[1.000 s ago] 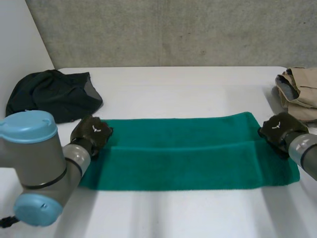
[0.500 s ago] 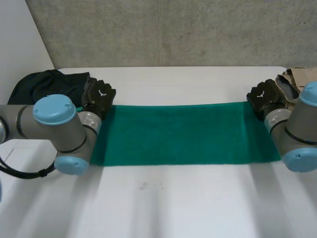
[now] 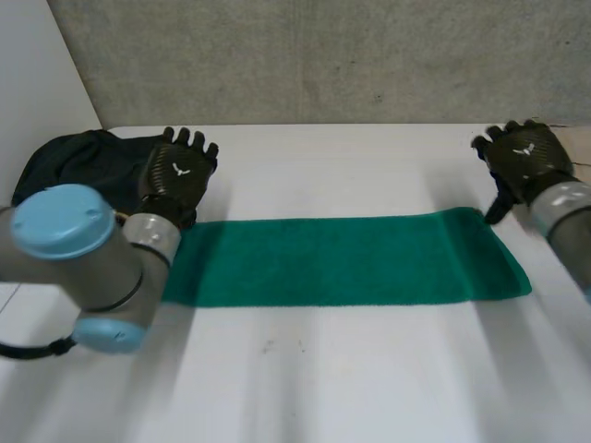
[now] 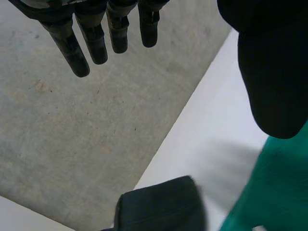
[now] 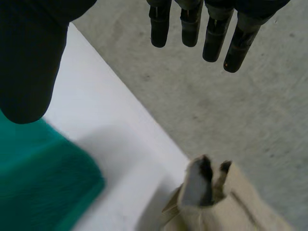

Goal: Fold the laundry.

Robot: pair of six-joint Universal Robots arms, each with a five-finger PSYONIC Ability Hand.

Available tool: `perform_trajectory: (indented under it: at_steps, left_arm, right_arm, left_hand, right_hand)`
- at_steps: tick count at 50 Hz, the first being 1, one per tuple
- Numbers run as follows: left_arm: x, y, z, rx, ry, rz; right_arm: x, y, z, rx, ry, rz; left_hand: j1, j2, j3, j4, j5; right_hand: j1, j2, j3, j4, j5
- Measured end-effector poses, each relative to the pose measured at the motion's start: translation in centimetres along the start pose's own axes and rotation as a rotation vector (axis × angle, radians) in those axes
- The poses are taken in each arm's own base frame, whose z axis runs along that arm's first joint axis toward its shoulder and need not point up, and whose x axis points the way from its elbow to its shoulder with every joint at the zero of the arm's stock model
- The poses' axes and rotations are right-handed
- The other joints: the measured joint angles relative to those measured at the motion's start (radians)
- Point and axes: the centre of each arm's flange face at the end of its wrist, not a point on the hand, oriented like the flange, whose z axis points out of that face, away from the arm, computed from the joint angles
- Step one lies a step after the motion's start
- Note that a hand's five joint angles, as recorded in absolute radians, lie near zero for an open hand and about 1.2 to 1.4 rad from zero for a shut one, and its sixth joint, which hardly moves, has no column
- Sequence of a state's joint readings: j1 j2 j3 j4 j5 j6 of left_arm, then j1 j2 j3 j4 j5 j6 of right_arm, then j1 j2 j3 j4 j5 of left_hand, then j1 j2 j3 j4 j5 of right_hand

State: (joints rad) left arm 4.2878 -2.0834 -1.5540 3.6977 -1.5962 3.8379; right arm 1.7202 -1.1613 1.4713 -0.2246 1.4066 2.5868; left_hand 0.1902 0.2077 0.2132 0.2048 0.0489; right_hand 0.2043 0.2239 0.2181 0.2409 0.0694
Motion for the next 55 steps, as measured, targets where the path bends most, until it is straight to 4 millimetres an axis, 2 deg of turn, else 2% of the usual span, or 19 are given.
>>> perform_trajectory:
  at_steps: [3, 10, 20, 21, 23, 26, 27, 28, 29, 30, 31, 33, 34, 42, 44, 48, 53, 54, 55]
  left_arm:
    - [-0.6, -1.0, -2.5, 0.0, 0.009, -0.099]
    - [-0.7, -1.3, -5.5, -0.017, 0.037, -0.243]
    - [0.0, -0.8, -6.3, -0.036, 0.068, -0.288]
    - [0.0, -0.7, -6.2, -0.037, 0.067, -0.287]
    - [0.0, -0.7, -6.1, -0.038, 0.066, -0.285]
    - [0.0, -0.6, -6.1, -0.039, 0.064, -0.283]
    - [0.0, -0.6, -6.1, -0.038, 0.063, -0.282]
    - [0.0, -0.6, -6.1, -0.038, 0.063, -0.282]
    - [0.0, -0.6, -6.0, -0.038, 0.062, -0.282]
    - [0.0, -0.6, -6.0, -0.038, 0.062, -0.281]
    - [0.0, -0.6, -6.0, -0.038, 0.062, -0.281]
    - [0.0, -0.6, -6.1, -0.037, 0.062, -0.281]
    - [0.0, -0.7, -6.1, -0.036, 0.062, -0.281]
    - [-0.1, -0.8, -6.3, -0.033, 0.059, -0.281]
    - [-0.2, -0.8, -6.3, -0.033, 0.057, -0.28]
    - [-0.5, -0.8, -6.2, -0.031, 0.048, -0.281]
    - [-1.0, -1.0, -6.1, -0.025, 0.036, -0.282]
    - [-1.3, -1.1, -6.1, -0.021, 0.027, -0.284]
    - [-1.7, -1.2, -6.0, -0.016, 0.016, -0.285]
  right_arm:
    - [0.9, 0.7, -2.2, -0.065, -0.056, 0.058]
    - [0.9, 2.8, -4.6, -0.185, -0.131, 0.107]
    - [-0.3, 6.0, -4.6, -0.267, -0.167, 0.096]
    - [-0.9, 7.4, -4.1, -0.286, -0.176, 0.07]
    - [-1.2, 8.0, -3.8, -0.292, -0.179, 0.057]
    - [-1.5, 8.9, -3.4, -0.298, -0.181, 0.039]
    - [-1.7, 9.3, -3.2, -0.299, -0.18, 0.029]
    - [-1.7, 9.5, -3.1, -0.299, -0.178, 0.027]
    - [-1.6, 9.8, -2.8, -0.297, -0.169, 0.021]
    - [-1.5, 9.9, -2.7, -0.297, -0.165, 0.019]
    - [-1.5, 9.9, -2.7, -0.297, -0.165, 0.019]
    - [-0.8, 10.3, -2.3, -0.295, -0.133, 0.012]
    - [0.2, 10.6, -2.0, -0.294, -0.09, 0.006]
    - [3.5, 10.7, -1.8, -0.291, 0.022, -0.056]
    - [5.2, 11.1, -1.9, -0.31, 0.068, -0.117]
    - [7.5, 11.7, -2.0, -0.344, 0.12, -0.229]
    - [7.6, 11.0, -1.8, -0.326, 0.118, -0.291]
    - [7.1, 10.3, -1.7, -0.301, 0.108, -0.299]
    - [5.5, 8.2, -1.3, -0.226, 0.08, -0.303]
  left_hand:
    - [0.0, 0.0, 0.0, 0.0, 0.0]
    - [0.0, 0.0, 0.0, 0.0, 0.0]
    - [0.0, 0.0, 0.0, 0.0, 0.0]
    - [0.0, 0.0, 0.0, 0.0, 0.0]
    - [0.0, 0.0, 0.0, 0.0, 0.0]
    - [0.0, 0.0, 0.0, 0.0, 0.0]
    - [0.0, 0.0, 0.0, 0.0, 0.0]
    - [0.0, 0.0, 0.0, 0.0, 0.0]
    - [0.0, 0.0, 0.0, 0.0, -0.001]
    - [0.0, 0.0, 0.0, 0.0, -0.001]
    - [0.0, 0.0, 0.0, 0.0, -0.001]
    - [0.0, 0.0, 0.0, 0.0, 0.0]
    - [0.0, 0.0, 0.0, 0.0, 0.0]
    - [0.0, 0.0, 0.0, 0.0, 0.0]
    - [0.0, 0.0, 0.0, 0.0, 0.0]
    - [0.0, 0.0, 0.0, 0.0, 0.0]
    - [0.0, 0.0, 0.0, 0.0, 0.0]
    - [0.0, 0.0, 0.0, 0.0, 0.0]
    - [0.0, 0.0, 0.0, 0.0, 0.0]
  right_hand:
    - [0.0, 0.0, 0.0, 0.0, 0.0]
    - [0.038, 0.064, 0.073, 0.041, 0.056]
    - [0.094, 0.114, 0.13, 0.104, 0.102]
    - [0.115, 0.127, 0.149, 0.126, 0.123]
    - [0.118, 0.127, 0.152, 0.129, 0.126]
    - [0.187, 0.219, 0.237, 0.21, 0.196]
    - [0.321, 0.366, 0.375, 0.353, 0.332]
    - [0.321, 0.366, 0.375, 0.353, 0.332]
    - [0.56, 0.614, 0.615, 0.59, 0.555]
    - [0.648, 0.721, 0.719, 0.694, 0.654]
    - [0.648, 0.721, 0.719, 0.694, 0.654]
    - [0.769, 0.918, 0.913, 0.882, 0.845]
    - [0.781, 0.958, 0.97, 0.949, 0.907]
    - [0.781, 0.958, 0.97, 0.951, 0.911]
    - [0.781, 0.958, 0.97, 0.951, 0.911]
    - [0.781, 0.958, 0.97, 0.951, 0.911]
    - [0.781, 0.958, 0.97, 0.952, 0.918]
    - [0.785, 0.958, 0.97, 0.952, 0.921]
    - [0.787, 0.958, 0.971, 0.952, 0.922]
